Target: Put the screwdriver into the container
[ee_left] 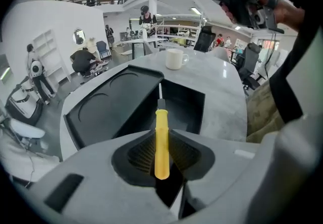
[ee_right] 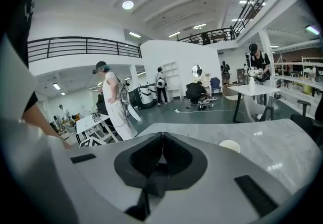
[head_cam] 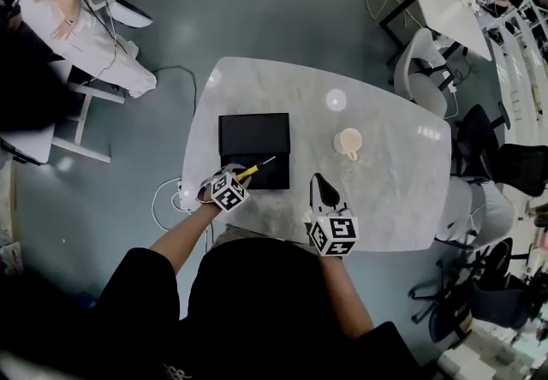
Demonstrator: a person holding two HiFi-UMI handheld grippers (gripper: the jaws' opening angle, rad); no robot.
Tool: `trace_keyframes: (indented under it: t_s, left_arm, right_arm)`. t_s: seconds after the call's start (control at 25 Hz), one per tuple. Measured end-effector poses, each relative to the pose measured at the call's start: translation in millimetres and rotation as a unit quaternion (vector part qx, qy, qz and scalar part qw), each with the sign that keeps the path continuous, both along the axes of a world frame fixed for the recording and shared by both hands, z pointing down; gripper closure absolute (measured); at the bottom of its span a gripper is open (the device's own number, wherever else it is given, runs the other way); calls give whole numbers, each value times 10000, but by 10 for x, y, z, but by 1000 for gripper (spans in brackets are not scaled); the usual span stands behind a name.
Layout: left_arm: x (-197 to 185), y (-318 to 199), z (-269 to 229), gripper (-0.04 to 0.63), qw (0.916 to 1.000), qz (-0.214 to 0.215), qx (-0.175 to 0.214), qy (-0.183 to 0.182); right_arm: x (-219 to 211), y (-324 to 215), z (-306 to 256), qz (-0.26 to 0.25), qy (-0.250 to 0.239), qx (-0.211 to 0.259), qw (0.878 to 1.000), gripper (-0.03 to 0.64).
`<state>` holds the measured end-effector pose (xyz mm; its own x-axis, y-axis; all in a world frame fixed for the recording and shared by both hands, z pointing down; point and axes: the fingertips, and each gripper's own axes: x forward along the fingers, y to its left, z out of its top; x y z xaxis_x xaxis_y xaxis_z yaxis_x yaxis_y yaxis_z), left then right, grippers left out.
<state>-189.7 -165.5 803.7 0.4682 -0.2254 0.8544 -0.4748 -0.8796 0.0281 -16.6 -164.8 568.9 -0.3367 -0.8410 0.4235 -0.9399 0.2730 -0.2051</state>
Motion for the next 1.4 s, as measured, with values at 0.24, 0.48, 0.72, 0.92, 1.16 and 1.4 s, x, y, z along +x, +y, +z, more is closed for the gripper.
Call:
trace_keyframes:
  t_s: [0.24, 0.48, 0.72, 0.92, 1.16, 1.4]
  left_arm:
    - [44, -17, 180, 508, 9989, 397, -241, 36]
    - [133, -37, 302, 511, 9970, 664, -399, 13]
    - [215, -84, 356, 512, 9945, 992, -338, -63]
    - [249, -60, 391, 512, 9945, 995, -339, -29]
    - [281, -23, 385, 511, 9949, 951, -315, 127]
    - [245, -42, 287, 511, 9956, 916, -100, 144]
  right_arm:
    - [77, 81, -22, 312, 652, 15, 9974, 604]
    - [-57, 196, -11, 365, 666, -63, 9971, 604]
    - [-107, 254, 37, 434, 732, -200, 9962, 604]
    - [-96, 243, -8, 469, 773, -178, 9957, 604]
    - [-75, 202, 7, 443, 734, -217, 9961, 604]
    - [-149, 106, 34, 296, 698, -200, 9969, 604]
